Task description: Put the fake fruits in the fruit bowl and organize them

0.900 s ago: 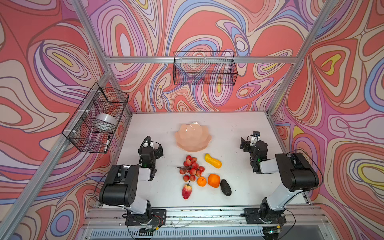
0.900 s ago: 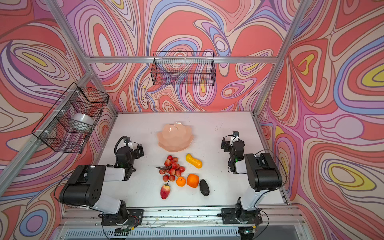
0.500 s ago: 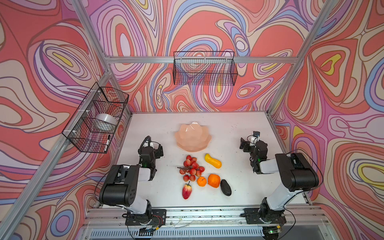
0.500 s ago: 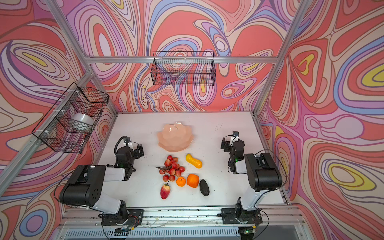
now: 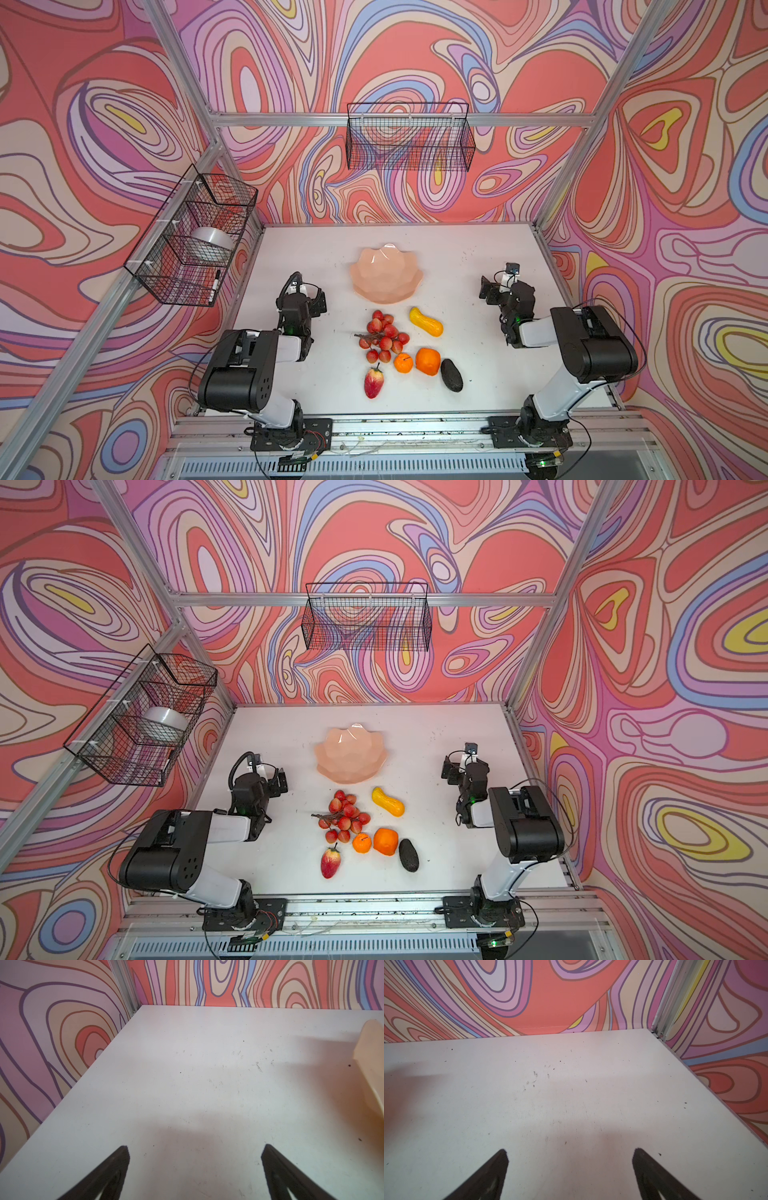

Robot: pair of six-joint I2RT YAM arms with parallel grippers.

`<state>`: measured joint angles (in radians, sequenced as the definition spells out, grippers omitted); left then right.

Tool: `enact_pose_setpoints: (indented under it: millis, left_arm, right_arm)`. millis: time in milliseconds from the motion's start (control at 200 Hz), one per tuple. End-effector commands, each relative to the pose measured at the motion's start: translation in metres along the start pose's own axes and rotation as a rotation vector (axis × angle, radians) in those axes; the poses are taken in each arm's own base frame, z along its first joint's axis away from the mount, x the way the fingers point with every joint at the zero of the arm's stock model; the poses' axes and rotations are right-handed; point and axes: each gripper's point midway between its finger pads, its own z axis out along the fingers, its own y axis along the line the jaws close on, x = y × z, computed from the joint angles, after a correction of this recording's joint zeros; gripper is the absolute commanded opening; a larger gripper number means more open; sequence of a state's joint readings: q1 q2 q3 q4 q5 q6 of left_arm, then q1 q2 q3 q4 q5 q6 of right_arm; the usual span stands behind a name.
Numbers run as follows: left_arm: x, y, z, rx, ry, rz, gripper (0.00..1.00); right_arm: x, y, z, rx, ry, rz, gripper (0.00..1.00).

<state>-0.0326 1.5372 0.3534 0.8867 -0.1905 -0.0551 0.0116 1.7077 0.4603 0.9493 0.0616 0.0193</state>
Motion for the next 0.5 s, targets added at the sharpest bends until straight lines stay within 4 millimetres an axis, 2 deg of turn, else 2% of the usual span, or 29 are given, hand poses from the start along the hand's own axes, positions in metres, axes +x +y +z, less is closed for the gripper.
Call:
enact_pose_setpoints:
  millis: [0, 100, 205, 220, 265, 310, 340, 376, 411, 431, 446, 496]
  left_arm:
    - [-0.009, -0.001, 0.001, 0.009, -0.033, 0.010, 0.99]
    - [-0.016, -0.005, -0.001, 0.030, -0.038, 0.017, 0.98]
    - [-0.040, -0.003, -0.012, 0.020, 0.059, 0.005, 1.00]
    - [-0.055, -0.001, -0.014, 0.006, 0.059, -0.022, 1.00]
    - [-0.076, 0.004, -0.028, -0.017, 0.092, -0.079, 1.00]
    - [-0.096, 0.008, -0.045, -0.027, 0.105, -0.122, 1.00]
    - [-0.106, 0.010, -0.057, -0.029, 0.110, -0.145, 1.00]
    - [-0.115, 0.011, -0.070, -0.016, 0.111, -0.152, 1.00]
    - [-0.121, 0.011, -0.083, -0.002, 0.103, -0.152, 1.00]
    - [-0.124, 0.011, -0.090, 0.008, 0.099, -0.150, 1.00]
    - [-0.125, 0.011, -0.095, 0.013, 0.094, -0.148, 1.00]
    - [-0.126, 0.016, -0.109, 0.004, 0.077, -0.161, 0.99]
  right_arm:
    - [-0.004, -0.002, 0.002, 0.005, -0.012, -0.001, 0.98]
    - [-0.008, -0.005, 0.001, 0.021, -0.017, 0.004, 0.98]
    - [-0.030, -0.007, 0.000, 0.044, 0.043, 0.011, 0.98]
    - [-0.034, -0.006, 0.001, 0.040, 0.060, 0.015, 0.98]
    - [-0.043, -0.005, 0.002, 0.043, 0.103, 0.062, 0.98]
    - [-0.059, -0.011, 0.003, 0.091, 0.106, 0.224, 0.98]
    - [-0.059, -0.013, 0.004, 0.110, 0.138, 0.300, 0.98]
    - [-0.060, 0.002, 0.005, 0.031, 0.195, 0.320, 0.98]
    - [-0.061, 0.028, 0.006, -0.120, 0.243, 0.294, 0.98]
    - [-0.060, 0.036, 0.005, -0.166, 0.253, 0.294, 0.98]
    - [-0.060, 0.048, 0.002, -0.238, 0.264, 0.303, 0.98]
    - [-0.064, 0.066, -0.007, -0.346, 0.265, 0.329, 0.94]
